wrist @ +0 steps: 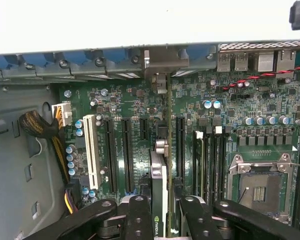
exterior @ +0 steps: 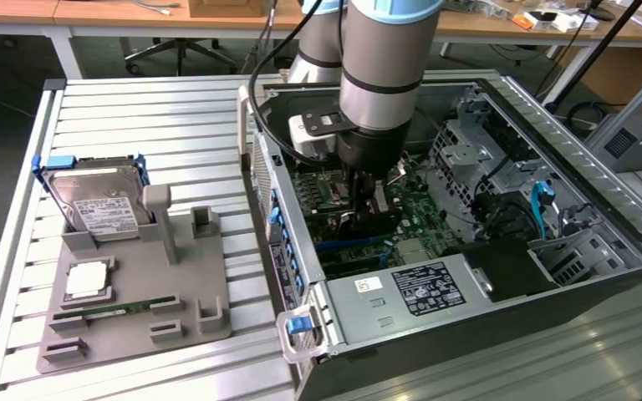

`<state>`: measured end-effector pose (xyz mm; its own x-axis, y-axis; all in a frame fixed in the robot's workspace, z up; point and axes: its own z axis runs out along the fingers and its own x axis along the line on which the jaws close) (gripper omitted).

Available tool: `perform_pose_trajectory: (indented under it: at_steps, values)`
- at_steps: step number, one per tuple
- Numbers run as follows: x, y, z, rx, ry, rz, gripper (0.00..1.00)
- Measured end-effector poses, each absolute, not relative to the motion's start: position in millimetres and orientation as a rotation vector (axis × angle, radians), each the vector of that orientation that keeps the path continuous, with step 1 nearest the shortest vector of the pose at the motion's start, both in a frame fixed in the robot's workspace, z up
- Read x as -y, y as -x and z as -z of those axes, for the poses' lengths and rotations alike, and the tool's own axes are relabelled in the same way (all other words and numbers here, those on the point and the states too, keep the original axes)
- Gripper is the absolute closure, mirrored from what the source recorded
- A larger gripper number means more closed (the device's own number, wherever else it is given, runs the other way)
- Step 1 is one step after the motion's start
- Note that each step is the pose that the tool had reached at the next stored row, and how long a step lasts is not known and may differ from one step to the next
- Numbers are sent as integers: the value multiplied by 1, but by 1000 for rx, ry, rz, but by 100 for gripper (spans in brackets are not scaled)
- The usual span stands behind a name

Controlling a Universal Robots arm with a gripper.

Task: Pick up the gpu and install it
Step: 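Insert the gpu into the slot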

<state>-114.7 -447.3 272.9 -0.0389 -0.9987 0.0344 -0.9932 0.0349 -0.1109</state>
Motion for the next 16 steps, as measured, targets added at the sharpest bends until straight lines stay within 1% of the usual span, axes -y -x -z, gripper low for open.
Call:
perform_pose_trajectory:
  at_steps: [16]
  values:
    - [449, 115, -268, -2222, 2141, 161, 73]
